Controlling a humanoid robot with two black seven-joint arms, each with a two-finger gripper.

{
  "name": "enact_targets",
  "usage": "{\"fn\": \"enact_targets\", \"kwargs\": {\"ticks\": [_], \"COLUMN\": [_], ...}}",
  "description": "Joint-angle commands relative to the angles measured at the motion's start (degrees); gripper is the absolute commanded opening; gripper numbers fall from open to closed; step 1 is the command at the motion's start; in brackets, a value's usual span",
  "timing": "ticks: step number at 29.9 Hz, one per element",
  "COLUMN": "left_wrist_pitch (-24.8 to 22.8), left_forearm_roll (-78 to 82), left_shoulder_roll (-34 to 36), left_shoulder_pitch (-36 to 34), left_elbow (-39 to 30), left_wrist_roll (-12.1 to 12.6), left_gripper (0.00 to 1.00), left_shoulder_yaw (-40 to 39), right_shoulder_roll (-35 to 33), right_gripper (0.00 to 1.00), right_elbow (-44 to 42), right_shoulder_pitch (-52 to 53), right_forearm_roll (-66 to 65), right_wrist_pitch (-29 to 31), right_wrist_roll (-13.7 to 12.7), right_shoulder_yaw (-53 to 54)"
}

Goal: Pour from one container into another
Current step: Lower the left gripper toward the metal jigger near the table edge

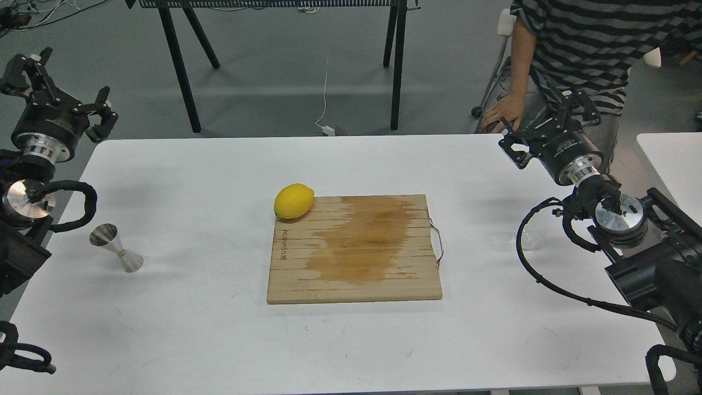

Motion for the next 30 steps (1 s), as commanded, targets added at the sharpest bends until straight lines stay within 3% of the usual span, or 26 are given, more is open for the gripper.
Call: {"fn": "enact_targets", "kwargs": {"ticks": [1,30], "left_wrist_pitch": [0.00,0.00], "left_forearm_roll": [0.09,0.26], "left_shoulder_roll": [-0.01,1.57], "left_shoulder_pitch": [-0.31,-0.75], "left_elbow": [0.06,-0.12], "left_wrist_roll": [-0.06,0.73], "left_gripper": [1.00,1.00], "left_shoulder_yaw": [-0.02,0.25], "right_shoulder_roll": [0.00,0.00], "right_gripper": [0.99,0.99], "right_elbow": [-0.17,-0.52], "right_shoulder_pitch": [0.05,0.40], "right_forearm_roll": [0.00,-0.09], "right_wrist_pitch": [0.02,0.11], "right_wrist_roll": [0.05,0.05], "right_shoulder_yaw": [0.00,-0.44]}}
